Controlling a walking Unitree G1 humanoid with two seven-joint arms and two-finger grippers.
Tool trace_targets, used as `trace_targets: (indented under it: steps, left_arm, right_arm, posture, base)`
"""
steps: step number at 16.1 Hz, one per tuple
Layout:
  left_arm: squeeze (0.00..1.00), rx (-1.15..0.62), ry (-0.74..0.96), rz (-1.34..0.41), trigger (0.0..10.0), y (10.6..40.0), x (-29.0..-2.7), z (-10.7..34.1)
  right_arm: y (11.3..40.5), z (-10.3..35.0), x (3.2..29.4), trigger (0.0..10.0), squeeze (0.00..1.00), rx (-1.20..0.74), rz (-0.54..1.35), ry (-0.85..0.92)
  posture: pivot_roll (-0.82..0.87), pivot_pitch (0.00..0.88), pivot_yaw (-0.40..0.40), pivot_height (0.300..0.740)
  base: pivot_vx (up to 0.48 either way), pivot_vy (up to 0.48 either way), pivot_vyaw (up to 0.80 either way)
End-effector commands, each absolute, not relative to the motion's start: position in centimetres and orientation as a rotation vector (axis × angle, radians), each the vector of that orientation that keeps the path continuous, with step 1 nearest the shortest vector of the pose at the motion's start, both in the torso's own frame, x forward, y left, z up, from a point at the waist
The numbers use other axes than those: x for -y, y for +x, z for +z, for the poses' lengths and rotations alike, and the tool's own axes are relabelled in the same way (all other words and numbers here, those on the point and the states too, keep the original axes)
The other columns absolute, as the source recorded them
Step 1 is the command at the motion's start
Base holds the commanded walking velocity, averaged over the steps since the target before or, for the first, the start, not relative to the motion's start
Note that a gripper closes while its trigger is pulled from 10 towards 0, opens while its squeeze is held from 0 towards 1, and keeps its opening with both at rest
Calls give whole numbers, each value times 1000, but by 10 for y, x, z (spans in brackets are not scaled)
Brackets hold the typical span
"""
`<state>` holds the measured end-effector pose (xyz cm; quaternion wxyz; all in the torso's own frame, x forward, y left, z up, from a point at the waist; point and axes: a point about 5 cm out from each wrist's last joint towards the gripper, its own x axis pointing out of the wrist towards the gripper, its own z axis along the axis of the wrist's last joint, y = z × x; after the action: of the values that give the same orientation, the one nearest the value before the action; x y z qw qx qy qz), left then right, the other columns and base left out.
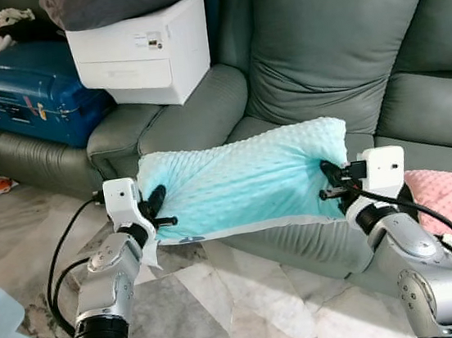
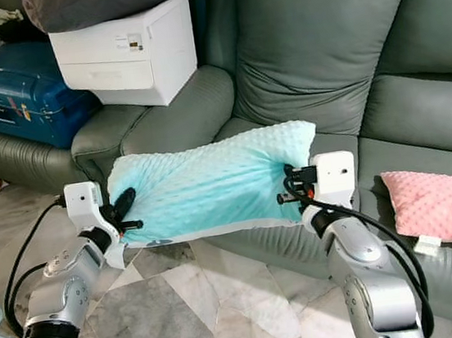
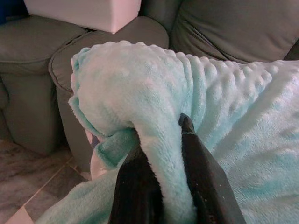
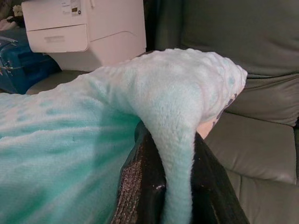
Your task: Move the pillow to the sofa
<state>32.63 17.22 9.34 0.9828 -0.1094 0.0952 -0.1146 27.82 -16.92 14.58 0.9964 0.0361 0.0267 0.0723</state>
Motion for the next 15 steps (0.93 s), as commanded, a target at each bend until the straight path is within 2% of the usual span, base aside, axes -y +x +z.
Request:
trace_targets:
  steps: [1,13,15]
  left_arm:
    - [0,-169,-216,-237,10000,328,-174,99]
    - [0,-169,-216,-237,10000,328,-174,99]
    - [0,-190,-207,-258,10000,326,-169,95]
  right_arm:
    - [278,154,172,10000,0,-22,134,61]
    - [278,154,172,10000,0,-22,134,61]
    - [278,154,171,10000,0,-18,140,60]
  posture:
    - [-193,0,48,740]
    - [-193,0,48,740]
    - [-195,0,46,740]
  base:
    - [0,0,-800]
    - [0,0,-800]
    - [0,0,0]
